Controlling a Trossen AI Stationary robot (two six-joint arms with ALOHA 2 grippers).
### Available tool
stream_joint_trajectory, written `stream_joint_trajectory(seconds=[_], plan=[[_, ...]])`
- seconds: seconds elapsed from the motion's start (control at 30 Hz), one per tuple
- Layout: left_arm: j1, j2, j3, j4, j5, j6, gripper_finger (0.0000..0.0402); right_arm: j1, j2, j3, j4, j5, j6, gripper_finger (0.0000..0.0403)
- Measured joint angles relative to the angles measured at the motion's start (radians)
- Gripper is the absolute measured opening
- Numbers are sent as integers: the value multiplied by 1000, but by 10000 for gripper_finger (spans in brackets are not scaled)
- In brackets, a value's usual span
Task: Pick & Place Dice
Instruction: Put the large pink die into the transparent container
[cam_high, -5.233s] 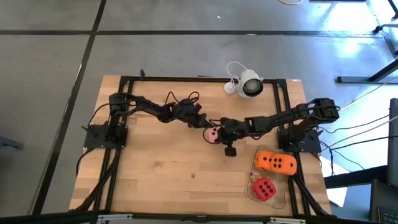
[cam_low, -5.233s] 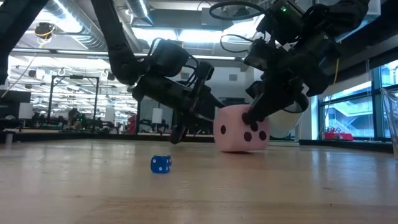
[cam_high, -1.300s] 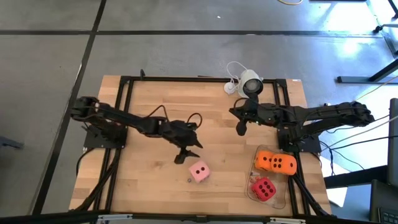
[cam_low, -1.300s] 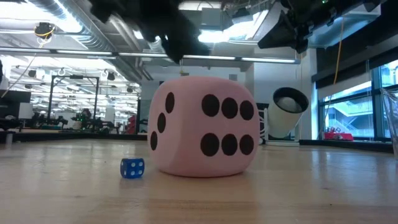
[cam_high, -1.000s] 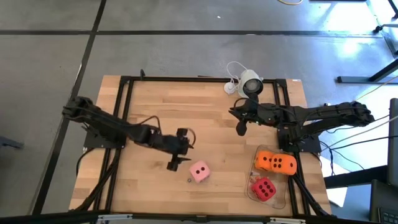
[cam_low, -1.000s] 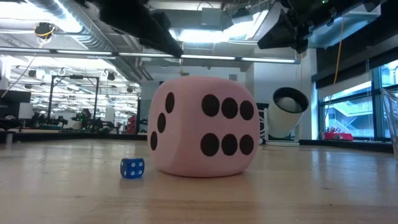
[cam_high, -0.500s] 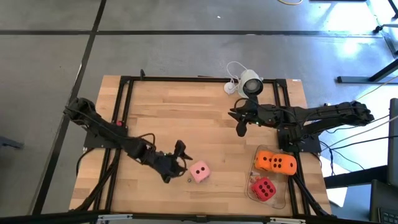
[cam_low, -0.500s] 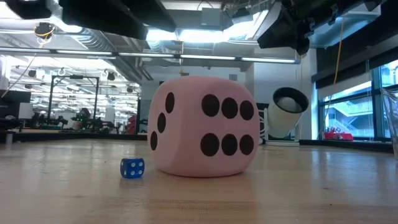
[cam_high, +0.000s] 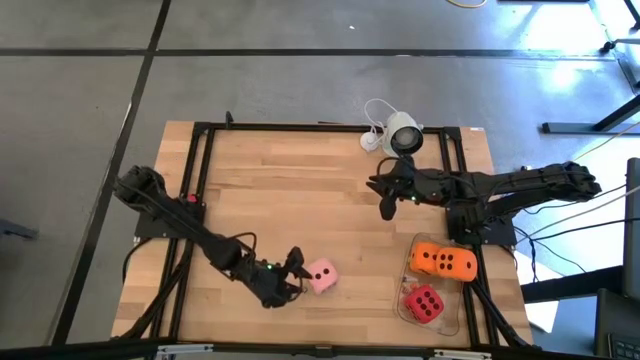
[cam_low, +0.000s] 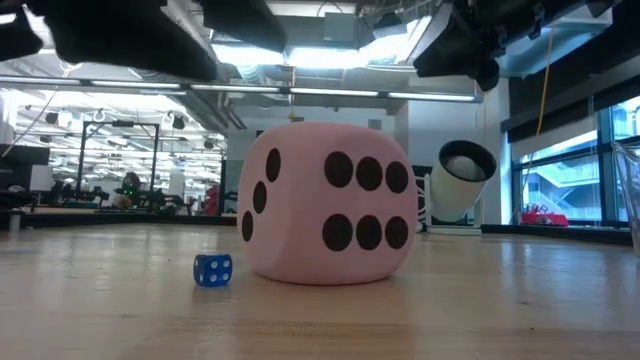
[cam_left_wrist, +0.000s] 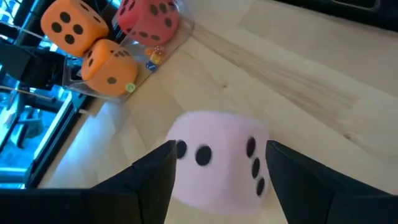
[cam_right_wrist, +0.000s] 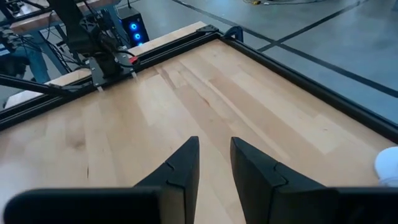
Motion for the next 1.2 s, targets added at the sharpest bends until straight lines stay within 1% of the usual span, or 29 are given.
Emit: stream_joint_trajectory(seconds=[0.17, 0.3, 0.4, 0.47, 0.53, 0.63, 0.83, 1.0, 1.13, 1.2], plan=[[-3, 57, 90, -44, -12, 5, 238, 0, 20, 0, 1, -13, 0, 94], [1, 117, 143, -118, -13, 7, 239, 0, 45, 0, 2, -19, -2, 94], [4, 153, 146, -147, -28, -1, 243, 3, 66, 0, 4, -18, -3, 94], [4, 170, 146, -135, -54, -8, 245, 6, 83, 0, 7, -18, -3, 94], [-2, 170, 146, -124, -101, -11, 246, 8, 98, 0, 6, -18, -3, 94], [-4, 166, 148, -111, -124, -11, 245, 8, 120, 0, 7, -18, -3, 94], [-3, 165, 148, -112, -86, -21, 240, 8, 156, 0, 13, -18, -4, 94], [4, 166, 147, -110, -74, -32, 239, 8, 166, 0, 24, -18, -4, 94], [22, 189, 147, -103, -65, -43, 238, 8, 166, 0, 25, -18, -4, 94], [31, 208, 147, -96, -36, -44, 237, 8, 166, 0, 27, -17, -5, 94]])
